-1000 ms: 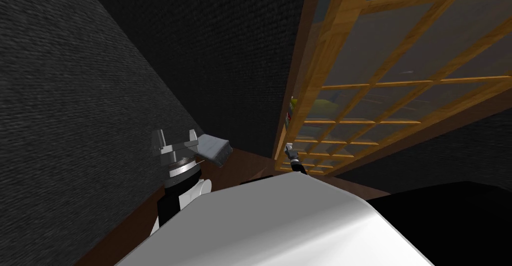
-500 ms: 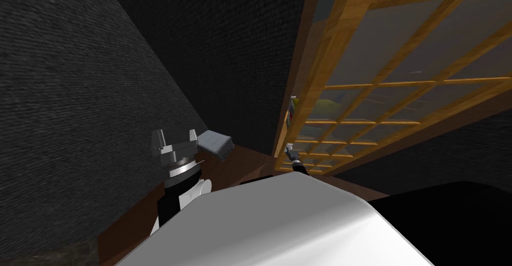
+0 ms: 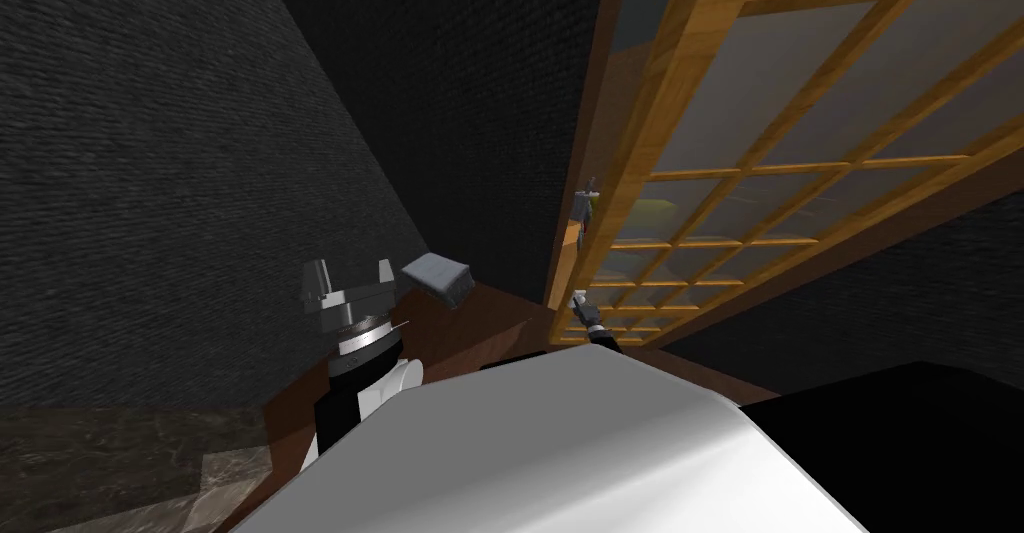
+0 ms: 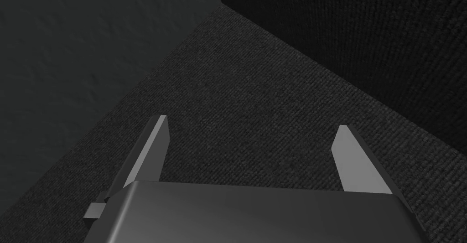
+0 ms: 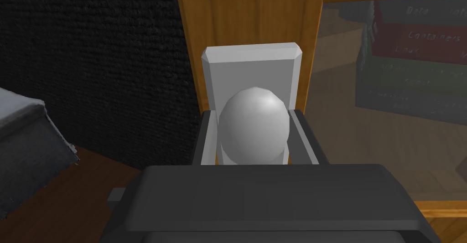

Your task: Pull the door open

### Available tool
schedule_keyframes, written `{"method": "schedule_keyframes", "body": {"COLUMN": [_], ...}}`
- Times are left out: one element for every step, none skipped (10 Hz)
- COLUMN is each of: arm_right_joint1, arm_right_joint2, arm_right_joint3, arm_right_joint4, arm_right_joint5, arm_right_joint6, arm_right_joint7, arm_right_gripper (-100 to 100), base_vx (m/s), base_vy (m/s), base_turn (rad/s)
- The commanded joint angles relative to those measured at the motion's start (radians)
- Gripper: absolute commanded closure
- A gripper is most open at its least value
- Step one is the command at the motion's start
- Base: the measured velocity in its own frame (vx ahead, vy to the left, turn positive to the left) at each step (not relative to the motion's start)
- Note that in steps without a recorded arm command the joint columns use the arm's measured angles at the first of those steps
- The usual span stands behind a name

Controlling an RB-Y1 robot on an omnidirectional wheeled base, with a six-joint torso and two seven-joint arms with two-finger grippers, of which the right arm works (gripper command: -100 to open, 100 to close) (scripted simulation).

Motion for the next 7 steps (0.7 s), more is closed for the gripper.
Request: {"method": "schedule_keyframes", "body": {"arm_right_joint1": [0.0,0.015,0.017,0.026,0.032,0.041,0.046], "arm_right_joint2": [0.0,-0.016,-0.02,-0.033,-0.042,-0.055,-0.063], "arm_right_joint3": [0.0,0.023,0.027,0.041,0.051,0.066,0.074], "arm_right_joint4": [0.0,0.001,0.0,0.0,0.0,-0.001,-0.001], "arm_right_joint5": [0.0,0.011,0.014,0.021,0.026,0.034,0.038], "arm_right_joint6": [0.0,-0.021,-0.026,-0.043,-0.054,-0.071,-0.081], "arm_right_joint7": [0.0,-0.025,-0.03,-0.046,-0.057,-0.073,-0.083], "arm_right_gripper": [100,100,100,100,100,100,100], "base_vx": [-0.103,-0.186,-0.231,-0.249,-0.261,-0.245,-0.231], "base_vy": [-0.004,-0.014,-0.042,-0.045,-0.042,-0.063,-0.063], "base_turn": [0.022,0.139,0.123,0.143,0.135,0.141,0.112]}}
